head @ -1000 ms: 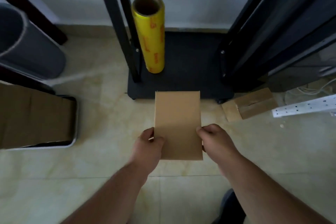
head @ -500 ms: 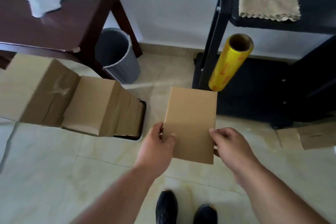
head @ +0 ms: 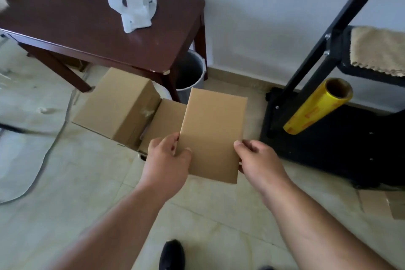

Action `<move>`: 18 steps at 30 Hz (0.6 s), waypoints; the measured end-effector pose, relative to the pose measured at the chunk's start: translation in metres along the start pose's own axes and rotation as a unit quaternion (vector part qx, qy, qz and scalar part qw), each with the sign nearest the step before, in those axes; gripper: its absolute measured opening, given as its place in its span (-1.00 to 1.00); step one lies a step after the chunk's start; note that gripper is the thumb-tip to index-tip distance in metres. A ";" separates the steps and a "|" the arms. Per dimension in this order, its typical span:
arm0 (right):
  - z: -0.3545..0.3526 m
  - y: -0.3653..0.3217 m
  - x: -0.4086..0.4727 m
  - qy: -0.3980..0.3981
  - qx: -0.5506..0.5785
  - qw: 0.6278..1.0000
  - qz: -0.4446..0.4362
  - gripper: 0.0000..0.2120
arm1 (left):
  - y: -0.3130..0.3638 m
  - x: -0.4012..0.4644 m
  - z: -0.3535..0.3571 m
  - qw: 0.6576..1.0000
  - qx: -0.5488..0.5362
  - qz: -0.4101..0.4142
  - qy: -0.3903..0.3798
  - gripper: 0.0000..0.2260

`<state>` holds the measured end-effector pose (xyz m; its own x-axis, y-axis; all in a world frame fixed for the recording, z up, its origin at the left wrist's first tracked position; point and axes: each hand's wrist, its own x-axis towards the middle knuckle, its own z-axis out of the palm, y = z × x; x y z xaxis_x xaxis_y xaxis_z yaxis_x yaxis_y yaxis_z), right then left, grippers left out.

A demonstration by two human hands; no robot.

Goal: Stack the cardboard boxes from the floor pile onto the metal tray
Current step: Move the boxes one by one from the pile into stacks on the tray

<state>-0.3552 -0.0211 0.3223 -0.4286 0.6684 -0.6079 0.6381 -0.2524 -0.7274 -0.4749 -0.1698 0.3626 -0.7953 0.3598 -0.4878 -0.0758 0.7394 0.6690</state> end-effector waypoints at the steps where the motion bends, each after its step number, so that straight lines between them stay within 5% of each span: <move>1: 0.014 -0.004 0.000 -0.011 0.000 1.000 0.001 -0.78 | -0.004 0.006 -0.011 1.000 0.016 -0.004 -0.003 -0.60; 6: 0.065 -0.022 0.009 -0.032 0.002 0.999 0.003 -0.82 | -0.020 0.038 -0.055 0.996 0.087 0.007 -0.020 -0.51; 13: 0.108 -0.030 0.027 -0.039 0.017 0.999 0.025 -0.80 | -0.026 0.059 -0.083 0.991 0.131 -0.008 -0.038 -0.70; 18: 0.122 -0.030 0.032 -0.040 0.024 0.999 0.024 -0.79 | -0.033 0.068 -0.085 0.993 0.106 -0.022 -0.052 -0.55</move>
<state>-0.4663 -0.0771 0.2858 -0.4495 0.5976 -0.6640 0.6282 -0.3170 -0.7106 -0.5775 -0.2181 0.3555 -0.7264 0.3737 -0.5768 0.0287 0.8550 0.5179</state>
